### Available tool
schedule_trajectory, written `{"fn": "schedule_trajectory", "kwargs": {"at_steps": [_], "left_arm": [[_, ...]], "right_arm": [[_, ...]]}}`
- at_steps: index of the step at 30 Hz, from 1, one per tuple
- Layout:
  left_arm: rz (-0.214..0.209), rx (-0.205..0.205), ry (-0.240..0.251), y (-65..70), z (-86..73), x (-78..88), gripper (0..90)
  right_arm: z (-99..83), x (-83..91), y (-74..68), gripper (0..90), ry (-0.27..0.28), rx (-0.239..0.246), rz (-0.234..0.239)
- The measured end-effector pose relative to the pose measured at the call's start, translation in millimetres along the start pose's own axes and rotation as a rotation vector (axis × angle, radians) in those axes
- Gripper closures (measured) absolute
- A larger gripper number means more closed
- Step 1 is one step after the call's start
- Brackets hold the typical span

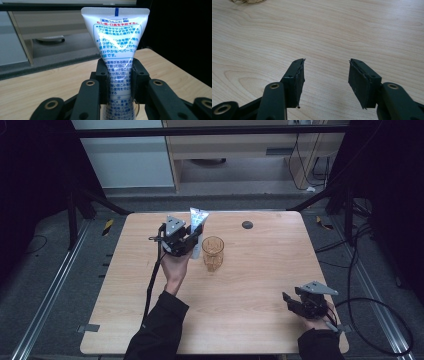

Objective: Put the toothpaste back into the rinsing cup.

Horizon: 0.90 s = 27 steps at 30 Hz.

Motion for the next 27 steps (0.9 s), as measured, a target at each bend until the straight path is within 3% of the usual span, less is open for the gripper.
{"fn": "schedule_trajectory", "kwargs": {"at_steps": [9, 27], "left_arm": [[0.034, 0.039, 0.071, -2.7, 8.2, -19.5, 71.5], [0.038, 0.034, 0.071, 6.8, 3.4, -62.5, 71.4]], "right_arm": [[0.0, -1.0, -0.5, 45.8, 0.001, -0.003, 0.004], [-0.6, -2.9, -0.1, 44.8, 0.004, -0.006, 0.008]]}}
Point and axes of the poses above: each handheld gripper's, and its own axes: x roughly backward along the jaws, z roughly out of its top, y roughly to its right, the point moved 9 cm from there along -x, roughly forward along the jaws, and after that the axes turned 15 degrees about -x, right-handed, at the moved point
